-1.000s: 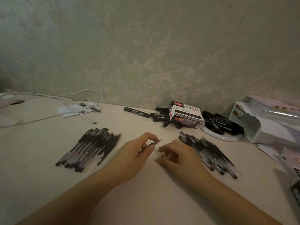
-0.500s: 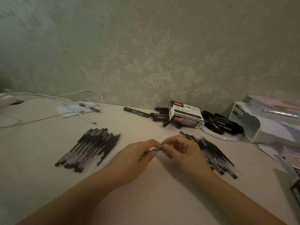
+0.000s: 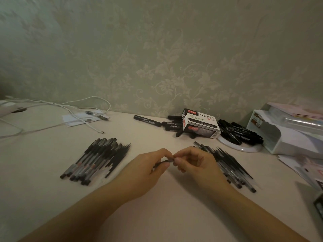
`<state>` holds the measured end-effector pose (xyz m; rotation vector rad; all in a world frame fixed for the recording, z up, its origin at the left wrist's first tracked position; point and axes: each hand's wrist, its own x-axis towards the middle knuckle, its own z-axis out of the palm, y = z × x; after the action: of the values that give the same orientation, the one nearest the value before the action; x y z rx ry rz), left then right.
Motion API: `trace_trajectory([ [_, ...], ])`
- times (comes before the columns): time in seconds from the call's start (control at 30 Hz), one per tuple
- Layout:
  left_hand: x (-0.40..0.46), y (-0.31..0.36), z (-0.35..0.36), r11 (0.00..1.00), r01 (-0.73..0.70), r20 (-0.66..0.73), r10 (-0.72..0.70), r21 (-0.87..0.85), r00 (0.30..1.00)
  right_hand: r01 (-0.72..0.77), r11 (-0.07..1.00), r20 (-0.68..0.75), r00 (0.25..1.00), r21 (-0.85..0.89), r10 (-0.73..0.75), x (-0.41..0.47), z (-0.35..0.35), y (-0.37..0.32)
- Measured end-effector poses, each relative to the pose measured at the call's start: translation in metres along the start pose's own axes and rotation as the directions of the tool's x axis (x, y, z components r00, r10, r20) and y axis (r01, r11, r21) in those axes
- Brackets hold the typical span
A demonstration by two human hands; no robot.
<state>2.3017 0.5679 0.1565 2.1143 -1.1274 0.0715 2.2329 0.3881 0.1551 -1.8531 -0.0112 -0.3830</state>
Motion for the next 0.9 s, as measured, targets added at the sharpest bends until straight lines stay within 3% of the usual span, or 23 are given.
trace_trajectory([
  [0.33,0.0033,0.0002,-0.0013,0.989,-0.069,-0.025,0.073,0.133,0.997,-0.043,0.999,0.036,0.998,-0.016,0.044,-0.0005,0.0,0.0022],
  [0.5,0.0026,0.0008,0.0015,0.991,-0.073,-0.081,0.082,0.112,0.993,-0.012,0.982,-0.008,1.0,-0.188,0.01,-0.0007,0.0067,0.0043],
  [0.73,0.0017,0.0002,0.0009,0.992,-0.067,-0.117,0.079,0.105,0.99,0.017,0.987,0.072,0.997,-0.158,-0.006,0.0015,0.0013,0.0081],
  [0.9,0.0019,0.001,0.0024,0.992,-0.091,-0.104,0.1,0.085,0.99,0.044,0.975,0.026,0.999,-0.22,-0.04,0.0016,0.0064,0.0075],
])
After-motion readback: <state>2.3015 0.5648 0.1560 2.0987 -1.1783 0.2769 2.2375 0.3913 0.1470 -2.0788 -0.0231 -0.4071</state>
